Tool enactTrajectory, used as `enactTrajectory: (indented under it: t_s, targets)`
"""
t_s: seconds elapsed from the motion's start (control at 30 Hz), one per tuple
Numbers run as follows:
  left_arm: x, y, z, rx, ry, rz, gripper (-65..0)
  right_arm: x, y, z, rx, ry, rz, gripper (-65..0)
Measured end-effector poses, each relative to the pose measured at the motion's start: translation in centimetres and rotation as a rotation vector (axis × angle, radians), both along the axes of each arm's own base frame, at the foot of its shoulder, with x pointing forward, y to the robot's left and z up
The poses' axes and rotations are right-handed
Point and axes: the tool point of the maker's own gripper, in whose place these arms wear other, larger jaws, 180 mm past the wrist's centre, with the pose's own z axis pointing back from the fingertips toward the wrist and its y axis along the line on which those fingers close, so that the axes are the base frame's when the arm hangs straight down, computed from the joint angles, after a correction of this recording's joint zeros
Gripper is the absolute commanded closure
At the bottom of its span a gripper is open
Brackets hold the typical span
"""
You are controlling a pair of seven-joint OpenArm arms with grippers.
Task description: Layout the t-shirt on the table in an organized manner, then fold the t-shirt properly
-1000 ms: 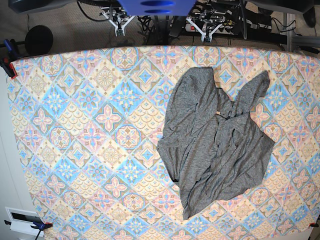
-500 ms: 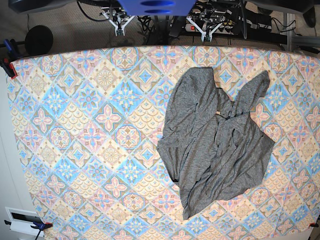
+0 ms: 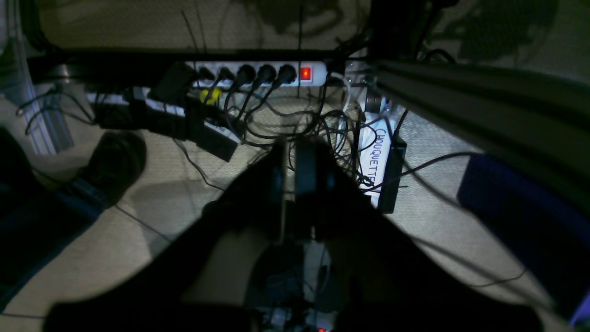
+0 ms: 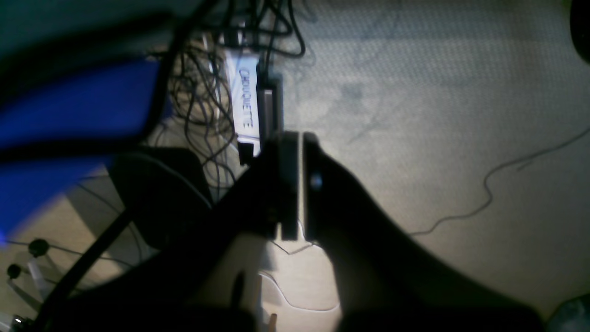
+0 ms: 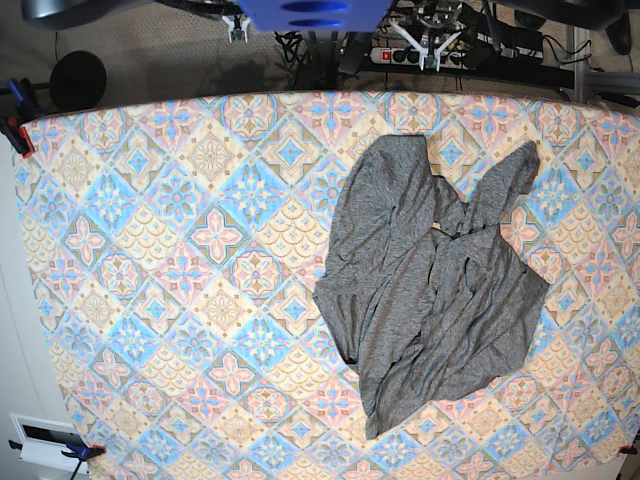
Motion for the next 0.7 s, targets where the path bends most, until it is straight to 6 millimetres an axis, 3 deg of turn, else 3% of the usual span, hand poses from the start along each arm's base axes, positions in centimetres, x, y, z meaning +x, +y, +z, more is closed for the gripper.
enactTrajectory:
  t_s: [0.17,0.3,0.57,0.7]
  targets:
    - [-1.8,0.5,1.9,0.005,-0.04,-0.013,0.0,-2.9,-0.1,1.4,-0.004,-0.004,0.0,-1.6]
    - [-1.5,0.8,4.6,0.004,-0.126,-0.03,0.0,-3.9,-0.3,3.3,-0.009,-0.048,0.0,0.0]
    - [0.1,0.0,11.8,-0.017,-0.309,-0.059,0.0,-0.7,-0.5,8.1,-0.014,-0.231,-0.005,0.0]
    - [1.2,-1.2,15.9,-0.056,-0.392,-0.12,0.0,-0.9,-0.7,11.2,-0.018,-0.276,-0.005,0.0]
